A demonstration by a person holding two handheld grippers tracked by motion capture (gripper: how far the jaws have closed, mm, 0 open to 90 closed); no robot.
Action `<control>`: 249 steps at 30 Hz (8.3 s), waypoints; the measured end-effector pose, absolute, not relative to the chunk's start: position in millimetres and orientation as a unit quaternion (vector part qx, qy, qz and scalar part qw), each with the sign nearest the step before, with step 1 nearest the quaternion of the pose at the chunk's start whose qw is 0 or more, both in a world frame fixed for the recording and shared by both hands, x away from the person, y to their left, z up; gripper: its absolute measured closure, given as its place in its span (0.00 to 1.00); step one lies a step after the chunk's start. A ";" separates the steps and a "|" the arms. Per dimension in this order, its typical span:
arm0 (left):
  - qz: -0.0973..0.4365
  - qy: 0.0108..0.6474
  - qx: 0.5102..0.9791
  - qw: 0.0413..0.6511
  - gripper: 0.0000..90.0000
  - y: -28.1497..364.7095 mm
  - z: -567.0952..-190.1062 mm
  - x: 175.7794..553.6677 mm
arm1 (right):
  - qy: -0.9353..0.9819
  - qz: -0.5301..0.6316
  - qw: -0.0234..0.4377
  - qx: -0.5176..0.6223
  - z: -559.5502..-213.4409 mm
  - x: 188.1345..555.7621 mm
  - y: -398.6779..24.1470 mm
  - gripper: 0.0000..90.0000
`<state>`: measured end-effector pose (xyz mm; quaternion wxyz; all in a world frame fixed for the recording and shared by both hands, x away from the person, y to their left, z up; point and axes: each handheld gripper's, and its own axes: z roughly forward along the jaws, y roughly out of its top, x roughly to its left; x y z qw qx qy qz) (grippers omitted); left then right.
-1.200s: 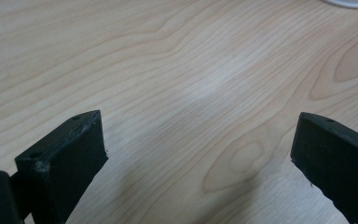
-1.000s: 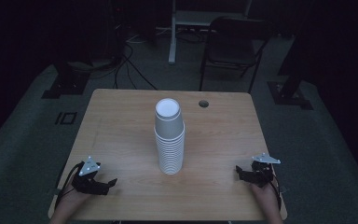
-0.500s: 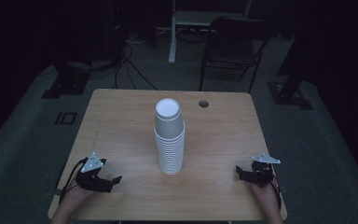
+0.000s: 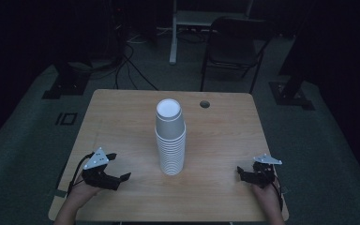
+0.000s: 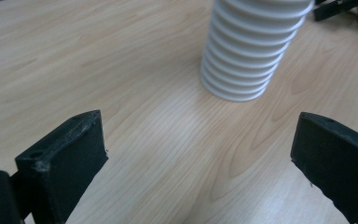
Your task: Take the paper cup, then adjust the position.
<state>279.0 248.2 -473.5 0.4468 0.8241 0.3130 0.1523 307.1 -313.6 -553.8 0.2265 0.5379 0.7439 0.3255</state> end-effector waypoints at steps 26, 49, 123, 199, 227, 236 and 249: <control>0.159 0.244 0.821 0.492 0.04 206.1 -412.4 296.5 | 0.743 0.325 0.226 0.539 -553.7 307.1 -313.4 0.13; 0.132 0.200 0.807 0.540 0.04 162.6 -380.7 314.2 | 0.743 0.325 0.226 0.539 -553.7 307.1 -313.4 0.13; 0.120 0.165 0.796 0.570 0.05 119.5 -380.2 347.0 | 0.776 0.335 0.194 0.498 -536.1 309.5 -309.2 0.14; 0.118 0.162 0.797 0.569 0.05 119.6 -380.1 347.8 | 0.776 0.586 0.139 0.184 -330.2 316.4 -164.8 0.16; 0.117 0.154 0.800 0.568 0.05 114.9 -378.6 346.9 | 0.777 0.599 0.123 0.151 -309.0 338.4 -113.6 0.16; 0.115 0.161 0.795 0.573 0.05 119.6 -381.0 349.0 | 0.777 0.591 0.146 0.157 -311.5 340.2 -101.6 0.20; 0.115 0.161 0.794 0.576 0.05 120.1 -381.9 348.7 | 0.771 0.598 0.149 0.159 -301.5 340.6 -100.2 0.21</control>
